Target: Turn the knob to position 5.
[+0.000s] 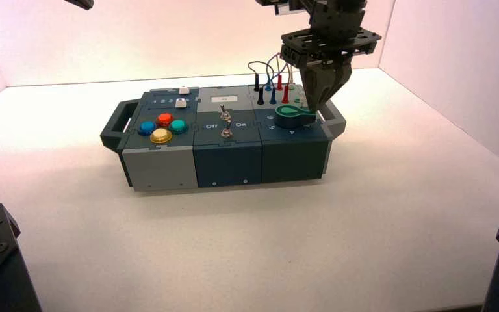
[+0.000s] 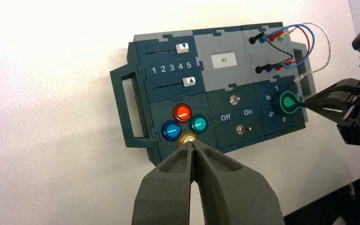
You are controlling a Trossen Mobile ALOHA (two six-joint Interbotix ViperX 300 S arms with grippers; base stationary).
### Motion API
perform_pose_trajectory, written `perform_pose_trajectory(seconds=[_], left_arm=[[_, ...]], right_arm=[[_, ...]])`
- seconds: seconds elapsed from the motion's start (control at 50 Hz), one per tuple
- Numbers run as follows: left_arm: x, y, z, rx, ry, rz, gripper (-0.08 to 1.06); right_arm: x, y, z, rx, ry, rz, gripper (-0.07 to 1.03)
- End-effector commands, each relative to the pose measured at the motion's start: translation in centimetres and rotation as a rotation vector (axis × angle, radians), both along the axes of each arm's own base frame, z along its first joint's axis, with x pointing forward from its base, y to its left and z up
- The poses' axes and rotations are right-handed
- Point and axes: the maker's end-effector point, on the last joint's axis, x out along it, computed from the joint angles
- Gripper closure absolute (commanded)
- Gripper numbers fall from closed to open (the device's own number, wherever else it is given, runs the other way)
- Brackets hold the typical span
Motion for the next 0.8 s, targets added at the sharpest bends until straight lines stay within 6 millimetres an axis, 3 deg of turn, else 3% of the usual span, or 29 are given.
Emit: perform_pose_trajectory(seconds=[0.02, 0.18, 0.54, 0.8], left_arm=[[0.7, -0.3, 1.2, -0.01, -0.035, -0.001, 1.0], [0.7, -0.3, 1.1, -0.008, -0.029, -0.002, 1.0], [0.8, -0.3, 1.2, -0.007, -0.035, -0.005, 1.0], [0.8, -0.3, 1.2, -0.007, -0.033, -0.005, 1.0]], right_arm=[[1.4, 0.6, 1.6, 0.026, -0.047, -0.003, 0.99], [2.0, 1.0, 2.2, 0.029, -0.054, 0.001, 0.99], [2.3, 0.7, -0.5, -0.011, -0.012, 0.002, 0.99], [1.7, 0.9, -0.2, -0.012, 0.005, 0.009, 0.99]])
